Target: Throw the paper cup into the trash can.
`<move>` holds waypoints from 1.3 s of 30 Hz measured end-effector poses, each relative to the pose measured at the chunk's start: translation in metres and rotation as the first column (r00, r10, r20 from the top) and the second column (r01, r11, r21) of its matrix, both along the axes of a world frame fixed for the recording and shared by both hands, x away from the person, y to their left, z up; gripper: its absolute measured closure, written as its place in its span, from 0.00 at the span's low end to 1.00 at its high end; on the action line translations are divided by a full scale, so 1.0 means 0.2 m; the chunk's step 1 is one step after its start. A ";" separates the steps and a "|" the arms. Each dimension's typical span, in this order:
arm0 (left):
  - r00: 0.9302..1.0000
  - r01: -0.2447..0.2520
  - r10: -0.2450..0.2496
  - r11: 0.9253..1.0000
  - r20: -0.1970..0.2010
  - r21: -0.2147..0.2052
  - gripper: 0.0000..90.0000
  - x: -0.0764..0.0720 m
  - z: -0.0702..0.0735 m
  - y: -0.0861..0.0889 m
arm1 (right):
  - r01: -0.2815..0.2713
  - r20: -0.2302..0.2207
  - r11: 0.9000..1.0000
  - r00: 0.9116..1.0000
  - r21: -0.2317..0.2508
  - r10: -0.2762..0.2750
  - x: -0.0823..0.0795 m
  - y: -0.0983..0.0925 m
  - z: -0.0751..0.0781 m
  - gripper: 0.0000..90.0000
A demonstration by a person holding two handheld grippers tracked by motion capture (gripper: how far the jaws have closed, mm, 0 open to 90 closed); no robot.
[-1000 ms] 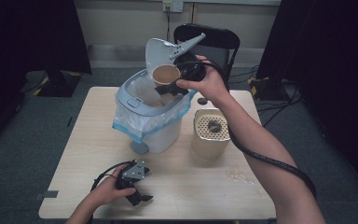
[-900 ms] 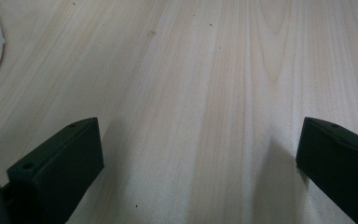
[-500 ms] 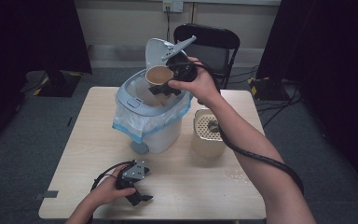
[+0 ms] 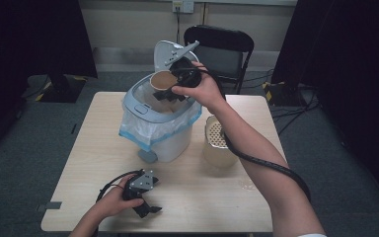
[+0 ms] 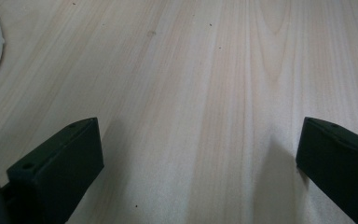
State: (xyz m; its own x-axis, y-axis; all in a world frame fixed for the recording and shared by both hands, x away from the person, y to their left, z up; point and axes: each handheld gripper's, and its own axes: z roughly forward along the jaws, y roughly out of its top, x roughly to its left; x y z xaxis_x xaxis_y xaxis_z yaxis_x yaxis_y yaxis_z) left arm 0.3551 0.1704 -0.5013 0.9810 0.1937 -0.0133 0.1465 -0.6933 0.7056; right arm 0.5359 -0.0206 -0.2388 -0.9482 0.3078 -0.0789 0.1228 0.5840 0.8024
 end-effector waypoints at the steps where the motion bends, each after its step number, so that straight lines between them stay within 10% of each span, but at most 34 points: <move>1: 1.000 0.002 -0.002 1.000 -0.001 0.000 0.00 0.00 0.00 0.00 | 0.002 -0.001 1.000 1.000 0.001 -0.002 0.00 0.00 -0.01 0.27; 39: 1.000 0.003 -0.003 1.000 0.008 -0.003 0.00 0.00 0.00 0.00 | -0.037 -0.078 0.999 0.996 0.011 0.037 -0.21 -0.27 0.04 0.17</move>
State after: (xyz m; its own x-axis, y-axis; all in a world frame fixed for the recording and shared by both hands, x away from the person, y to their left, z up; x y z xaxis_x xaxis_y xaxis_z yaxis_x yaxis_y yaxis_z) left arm 0.3555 0.1702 -0.5014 0.9816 0.1909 -0.0064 0.1391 -0.6919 0.7085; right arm 0.4948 -0.0741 -0.2307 -0.9621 0.2728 -0.0014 0.1639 0.5820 0.7965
